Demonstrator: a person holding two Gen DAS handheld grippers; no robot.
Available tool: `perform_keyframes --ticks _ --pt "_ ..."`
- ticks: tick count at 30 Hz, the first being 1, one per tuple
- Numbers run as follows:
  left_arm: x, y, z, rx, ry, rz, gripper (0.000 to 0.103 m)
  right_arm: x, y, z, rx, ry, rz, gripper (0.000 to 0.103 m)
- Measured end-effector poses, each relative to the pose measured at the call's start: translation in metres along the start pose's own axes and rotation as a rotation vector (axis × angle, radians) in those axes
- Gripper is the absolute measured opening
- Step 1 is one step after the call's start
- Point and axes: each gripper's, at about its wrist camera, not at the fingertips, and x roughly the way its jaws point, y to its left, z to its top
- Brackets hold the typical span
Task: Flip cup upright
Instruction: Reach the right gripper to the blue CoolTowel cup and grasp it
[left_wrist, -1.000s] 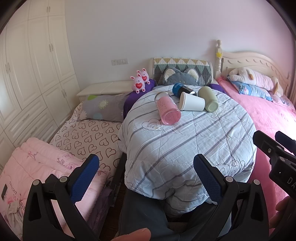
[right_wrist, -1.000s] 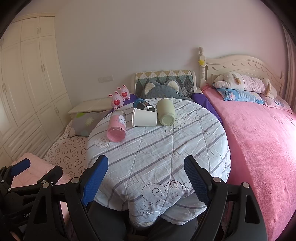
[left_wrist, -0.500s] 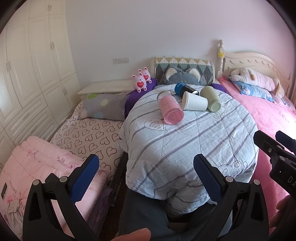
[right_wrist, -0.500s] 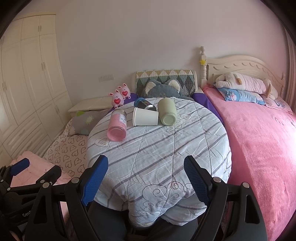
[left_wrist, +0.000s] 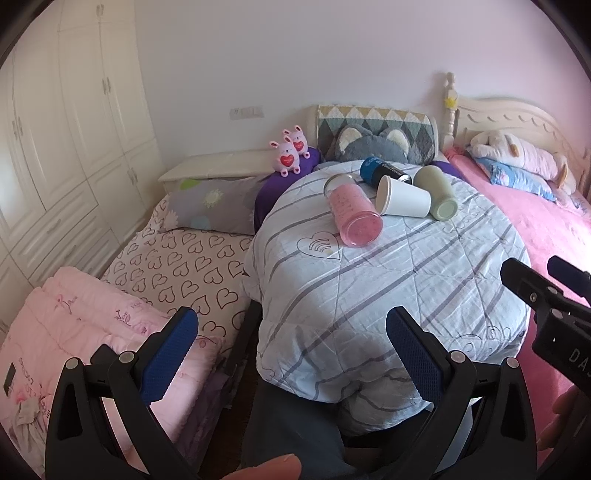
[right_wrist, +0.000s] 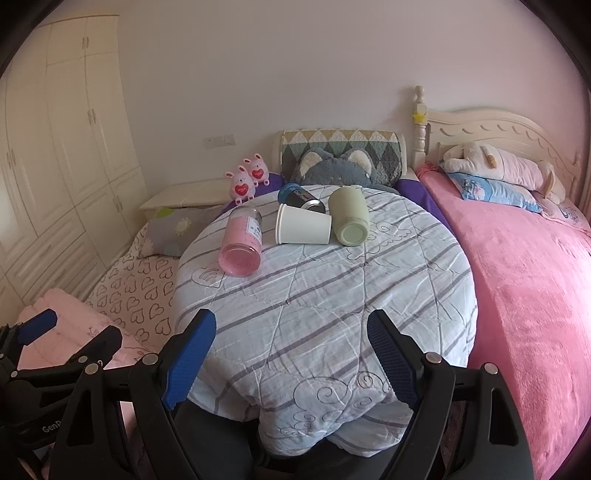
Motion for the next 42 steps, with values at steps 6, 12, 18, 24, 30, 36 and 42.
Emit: perform_keyframes --ticks 6,12,18,24,30,36,42 --pt "0.031 0.002 0.013 0.0 0.034 0.012 0.103 0.032 0.002 0.012 -0.029 0.049 0.004 0.084" --pt "0.071 -0.001 0.037 0.002 0.073 0.02 0.103 0.076 -0.002 0.028 -0.039 0.115 0.004 0.084" --pt "0.111 -0.008 0.068 0.005 0.099 0.023 0.103 0.113 -0.01 0.048 -0.037 0.156 -0.004 0.084" --pt "0.144 -0.022 0.097 0.014 0.134 0.01 0.103 0.146 -0.022 0.073 -0.029 0.191 -0.018 0.084" --pt "0.171 -0.033 0.118 0.016 0.156 -0.003 0.103 0.176 -0.033 0.094 -0.035 0.216 -0.022 0.084" --pt "0.202 -0.037 0.138 0.02 0.176 -0.002 0.103 0.21 -0.038 0.119 -0.057 0.246 -0.016 0.084" --pt "0.239 -0.036 0.163 0.012 0.193 0.011 0.103 0.258 -0.032 0.16 -0.124 0.275 0.021 0.084"
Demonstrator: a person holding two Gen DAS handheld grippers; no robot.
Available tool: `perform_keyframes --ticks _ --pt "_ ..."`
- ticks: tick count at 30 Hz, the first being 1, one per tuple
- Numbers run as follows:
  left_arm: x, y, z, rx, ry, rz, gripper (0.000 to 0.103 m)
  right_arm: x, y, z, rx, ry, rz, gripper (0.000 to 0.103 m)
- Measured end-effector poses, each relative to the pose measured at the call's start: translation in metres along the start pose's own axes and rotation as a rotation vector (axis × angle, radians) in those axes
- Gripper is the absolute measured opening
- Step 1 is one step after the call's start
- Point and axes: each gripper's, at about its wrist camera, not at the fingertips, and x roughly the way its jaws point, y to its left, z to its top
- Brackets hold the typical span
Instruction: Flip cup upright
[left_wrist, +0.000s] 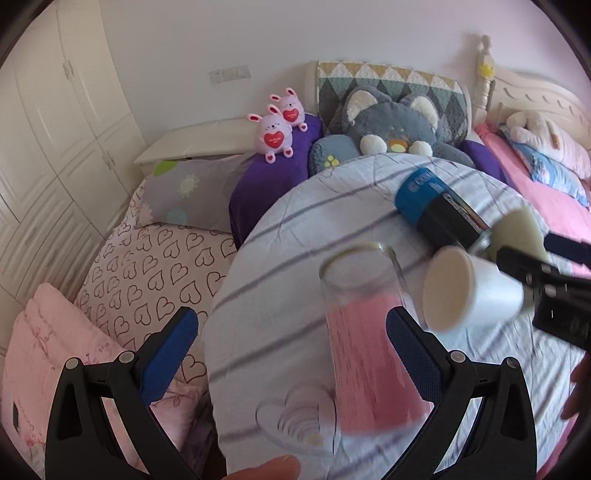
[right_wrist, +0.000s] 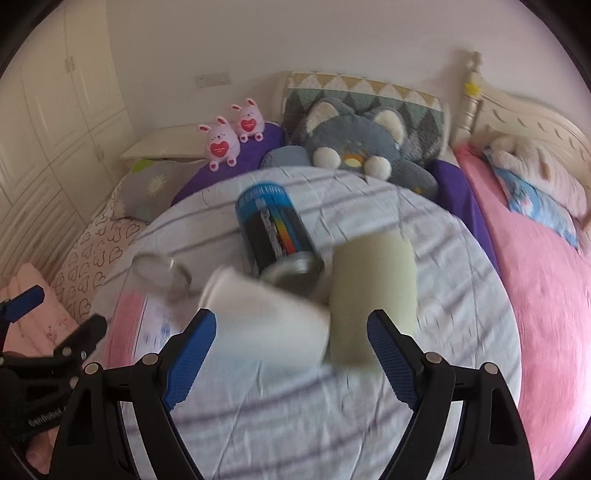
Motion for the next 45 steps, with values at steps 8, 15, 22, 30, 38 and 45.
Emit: perform_keyframes --ticks 8,15,22,30,38,45 --pt "0.035 0.006 0.029 -0.037 0.042 0.014 0.103 0.065 0.011 0.054 -0.121 0.123 0.052 0.084" --pt "0.051 0.008 0.04 -0.066 0.068 0.008 0.103 0.107 0.022 0.066 -0.186 0.241 0.065 0.084" --pt "0.056 0.012 0.049 -0.089 0.077 -0.001 0.103 0.125 0.022 0.066 -0.199 0.302 0.081 0.084" --pt "0.049 0.01 0.047 -0.094 0.068 -0.008 0.103 0.138 0.02 0.061 -0.201 0.347 0.099 0.069" --pt "0.027 0.015 0.041 -0.098 0.039 -0.005 0.103 0.116 0.018 0.068 -0.139 0.273 0.132 0.068" --pt "-0.012 0.021 0.031 -0.106 -0.014 -0.012 0.103 0.059 0.028 0.074 -0.129 0.156 0.142 0.068"
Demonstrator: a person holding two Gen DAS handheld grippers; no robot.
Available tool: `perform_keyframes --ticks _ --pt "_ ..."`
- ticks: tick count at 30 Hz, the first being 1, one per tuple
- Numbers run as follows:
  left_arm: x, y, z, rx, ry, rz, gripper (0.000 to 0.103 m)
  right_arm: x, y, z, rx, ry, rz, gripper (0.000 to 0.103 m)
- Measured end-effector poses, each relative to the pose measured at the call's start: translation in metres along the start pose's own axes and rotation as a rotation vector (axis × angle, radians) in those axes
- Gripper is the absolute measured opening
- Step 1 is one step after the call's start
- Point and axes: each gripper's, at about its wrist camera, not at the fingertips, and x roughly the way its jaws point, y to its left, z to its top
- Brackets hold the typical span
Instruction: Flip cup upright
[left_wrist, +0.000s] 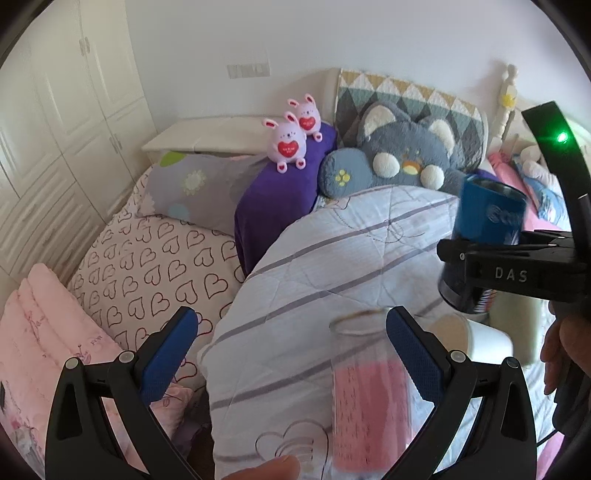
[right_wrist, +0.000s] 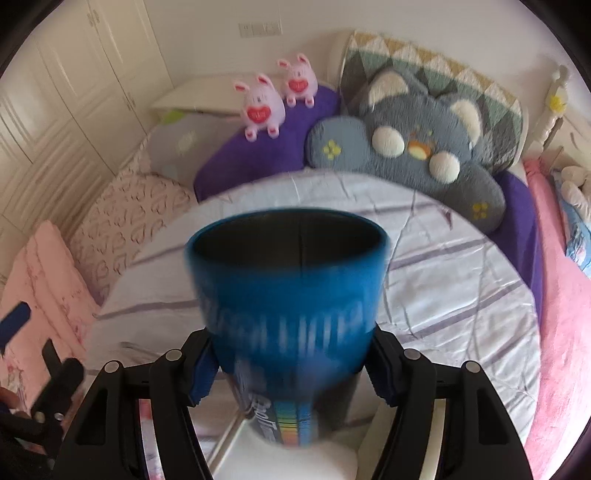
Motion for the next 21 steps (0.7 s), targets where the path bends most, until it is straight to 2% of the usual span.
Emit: perform_keyframes --ticks 5,11,16,21 --pt "-0.032 0.005 -0.017 0.0 -0.035 -0.009 0.103 -0.039 0.009 -0.023 0.0 -0.059 0.005 0.068" --pt "-0.072 0.007 -0.05 0.02 -0.067 -0.025 0.103 -0.094 0.029 -0.076 0.004 -0.098 0.021 0.068" --pt "-0.096 0.01 -0.094 0.046 -0.066 -0.035 0.103 -0.12 0.047 -0.139 0.019 -0.076 0.046 0.068" --pt "-0.106 0.016 -0.133 0.063 -0.042 -0.032 0.103 -0.111 0.047 -0.2 0.081 -0.008 0.097 0.068"
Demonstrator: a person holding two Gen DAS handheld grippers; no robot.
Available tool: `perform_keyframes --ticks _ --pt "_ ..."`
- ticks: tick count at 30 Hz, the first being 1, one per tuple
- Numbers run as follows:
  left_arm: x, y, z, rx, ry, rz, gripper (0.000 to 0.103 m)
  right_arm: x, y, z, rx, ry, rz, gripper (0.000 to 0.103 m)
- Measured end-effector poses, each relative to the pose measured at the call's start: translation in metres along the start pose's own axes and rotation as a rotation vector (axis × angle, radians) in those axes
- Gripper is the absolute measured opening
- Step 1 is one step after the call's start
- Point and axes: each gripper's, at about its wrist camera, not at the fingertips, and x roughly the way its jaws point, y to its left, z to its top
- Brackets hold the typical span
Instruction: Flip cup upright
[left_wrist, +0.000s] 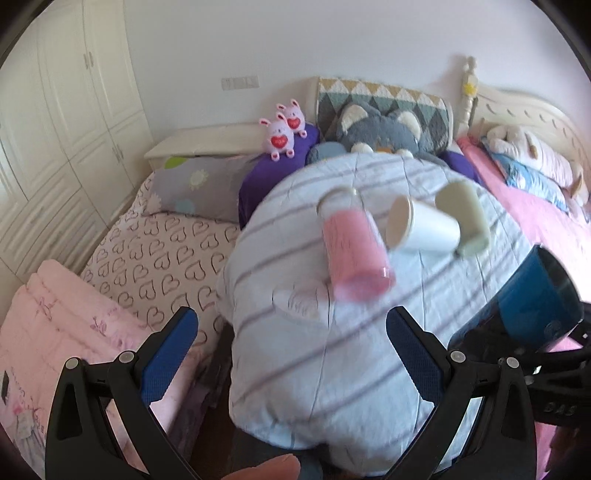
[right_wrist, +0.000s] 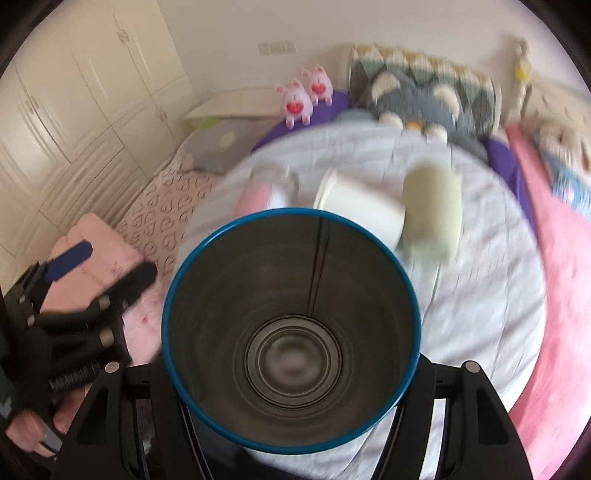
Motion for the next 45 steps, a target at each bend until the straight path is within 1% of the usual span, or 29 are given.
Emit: perform_keyframes --ticks 4,7,9,12,13,14,17,21,22,26,32,40,45 --pt "-0.002 0.003 -0.026 0.008 0.018 0.029 0.103 0.022 -0.007 -0.027 0.059 0.049 0.052 0.068" --pt "-0.003 0.006 -0.039 0.008 0.03 0.049 0.103 0.04 -0.008 -0.034 0.076 0.072 0.073 0.068" --pt "-0.003 0.009 -0.043 0.004 0.035 0.052 0.103 0.05 -0.008 -0.033 0.083 0.081 0.083 0.068" --pt "-0.005 0.01 -0.046 0.004 0.035 0.057 0.103 0.057 -0.013 -0.028 0.114 0.06 0.102 0.069" --pt "-0.006 0.01 -0.046 0.006 0.033 0.056 0.103 0.06 -0.014 -0.026 0.118 0.062 0.091 0.082" --pt "-0.007 0.008 -0.046 0.008 0.03 0.054 0.103 0.062 -0.015 -0.025 0.123 0.055 0.083 0.085" --pt "-0.011 0.004 -0.047 0.016 0.023 0.052 0.103 0.072 -0.022 -0.026 0.163 0.042 0.072 0.085" --pt "-0.015 0.001 -0.052 0.027 0.019 0.051 0.103 0.072 -0.027 -0.032 0.205 0.002 0.063 0.085" --pt "-0.017 0.0 -0.053 0.03 0.017 0.051 0.103 0.071 -0.028 -0.034 0.21 -0.004 0.048 0.085" --pt "-0.027 -0.005 -0.057 0.039 -0.001 0.051 0.103 0.052 -0.031 -0.046 0.219 -0.067 0.017 0.085" --pt "-0.05 -0.014 -0.066 0.056 -0.048 0.042 0.103 0.005 -0.018 -0.07 0.206 -0.195 -0.064 0.085" --pt "-0.09 -0.027 -0.081 0.098 -0.129 0.02 0.103 -0.065 0.012 -0.117 0.174 -0.38 -0.223 0.085" --pt "-0.105 -0.036 -0.088 0.12 -0.153 0.01 0.103 -0.09 0.017 -0.14 0.178 -0.436 -0.274 0.085"
